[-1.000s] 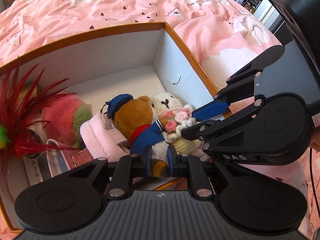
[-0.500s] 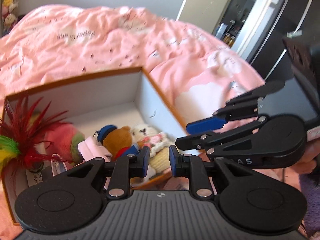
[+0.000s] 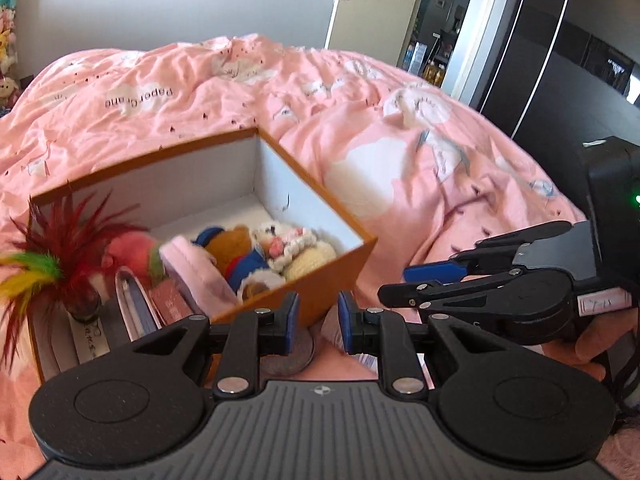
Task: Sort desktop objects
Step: 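Withdraw both grippers from the box, then move the left gripper to the round silver tin while the right approaches the white lotion tube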
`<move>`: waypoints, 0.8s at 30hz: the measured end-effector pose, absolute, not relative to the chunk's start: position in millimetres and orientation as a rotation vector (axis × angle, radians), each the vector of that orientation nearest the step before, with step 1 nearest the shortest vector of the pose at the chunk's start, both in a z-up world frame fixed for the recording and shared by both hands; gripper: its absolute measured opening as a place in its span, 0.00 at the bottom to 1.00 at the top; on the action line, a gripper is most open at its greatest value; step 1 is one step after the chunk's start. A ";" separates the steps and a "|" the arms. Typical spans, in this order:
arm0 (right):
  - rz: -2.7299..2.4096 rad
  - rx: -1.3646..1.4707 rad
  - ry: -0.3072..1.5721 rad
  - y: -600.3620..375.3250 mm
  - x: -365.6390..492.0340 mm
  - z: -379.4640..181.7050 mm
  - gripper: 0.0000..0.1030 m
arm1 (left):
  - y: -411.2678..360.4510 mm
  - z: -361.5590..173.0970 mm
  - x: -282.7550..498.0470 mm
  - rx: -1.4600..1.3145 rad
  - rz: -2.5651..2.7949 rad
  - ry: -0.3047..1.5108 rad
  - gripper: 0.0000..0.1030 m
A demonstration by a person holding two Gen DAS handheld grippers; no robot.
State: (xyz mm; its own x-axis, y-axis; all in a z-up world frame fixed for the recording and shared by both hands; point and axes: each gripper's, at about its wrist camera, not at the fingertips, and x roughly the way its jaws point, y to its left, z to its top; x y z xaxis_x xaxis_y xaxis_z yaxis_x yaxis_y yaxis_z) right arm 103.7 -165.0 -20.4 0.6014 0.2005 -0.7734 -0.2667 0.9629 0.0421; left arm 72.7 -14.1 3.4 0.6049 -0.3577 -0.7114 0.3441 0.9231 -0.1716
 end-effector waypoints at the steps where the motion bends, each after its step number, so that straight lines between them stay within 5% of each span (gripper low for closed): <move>1: 0.251 -0.072 0.883 -166.4 99.5 -25.1 0.33 | -14.7 -2.3 71.8 -0.007 -0.396 0.836 0.22; 11: 0.183 0.030 0.900 -191.0 89.8 -53.9 0.40 | -11.3 -51.8 84.2 -0.081 -0.247 0.969 0.23; 24: 0.245 0.094 0.932 -204.3 87.3 -67.8 0.49 | 11.8 -94.3 96.9 -0.319 -0.128 1.075 0.50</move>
State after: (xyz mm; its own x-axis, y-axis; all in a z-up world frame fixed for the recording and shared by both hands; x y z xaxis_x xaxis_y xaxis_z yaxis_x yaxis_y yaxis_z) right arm 87.3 -204.3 -67.8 0.5705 0.2490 -0.7826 -0.1679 0.9682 0.1856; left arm 96.9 11.8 -94.3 0.4735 -0.2561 -0.8427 -0.0515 0.9471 -0.3168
